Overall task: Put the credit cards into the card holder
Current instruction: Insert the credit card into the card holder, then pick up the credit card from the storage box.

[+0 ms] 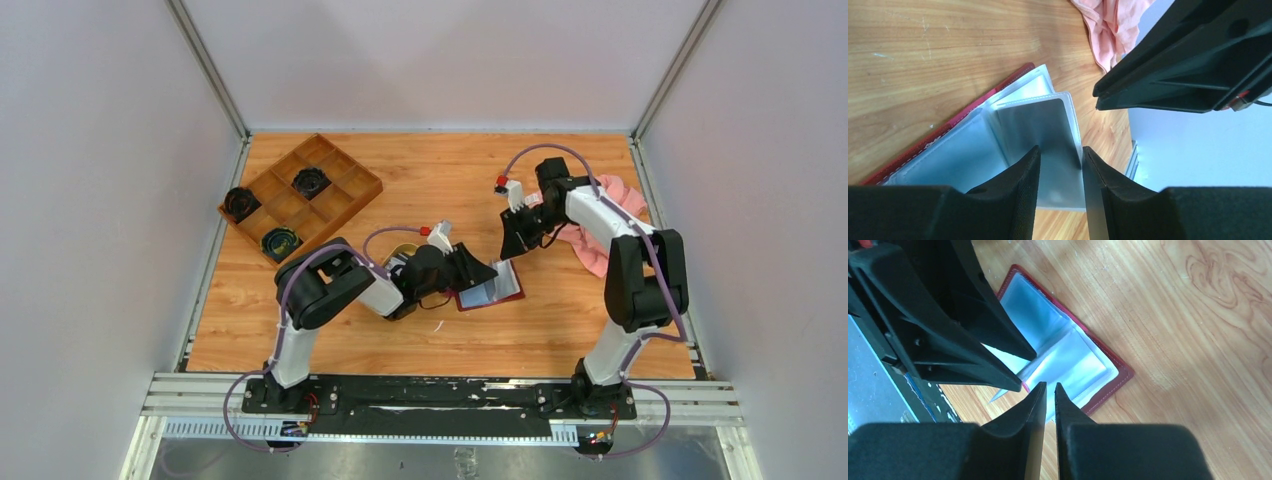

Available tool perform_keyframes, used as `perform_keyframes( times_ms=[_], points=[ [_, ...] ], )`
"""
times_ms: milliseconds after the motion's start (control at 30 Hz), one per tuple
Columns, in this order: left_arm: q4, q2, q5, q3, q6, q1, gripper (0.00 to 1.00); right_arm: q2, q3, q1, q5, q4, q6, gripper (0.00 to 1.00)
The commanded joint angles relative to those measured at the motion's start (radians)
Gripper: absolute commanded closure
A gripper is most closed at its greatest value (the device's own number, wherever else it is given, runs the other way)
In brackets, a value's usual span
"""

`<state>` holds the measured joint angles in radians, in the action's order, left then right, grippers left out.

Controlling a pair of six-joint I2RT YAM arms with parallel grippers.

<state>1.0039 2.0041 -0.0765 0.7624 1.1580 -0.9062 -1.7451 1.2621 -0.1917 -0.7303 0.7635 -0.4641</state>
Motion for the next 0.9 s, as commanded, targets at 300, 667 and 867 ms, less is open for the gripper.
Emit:
perform_keyframes(
  times_ms=[300,667,867],
  points=[
    [-0.050,-0.011,-0.069,0.058,-0.120,0.005,0.45,0.035,-0.014,0.031,-0.071,0.036,-0.034,0.84],
    [-0.126,-0.232,-0.028,-0.030,-0.308,0.019,0.49,0.019,-0.027,0.041,-0.132,0.044,-0.055,0.85],
    [-0.359,-0.558,0.088,-0.101,-0.636,0.023,0.48,-0.039,-0.016,0.038,-0.159,0.091,-0.115,0.87]
  ],
)
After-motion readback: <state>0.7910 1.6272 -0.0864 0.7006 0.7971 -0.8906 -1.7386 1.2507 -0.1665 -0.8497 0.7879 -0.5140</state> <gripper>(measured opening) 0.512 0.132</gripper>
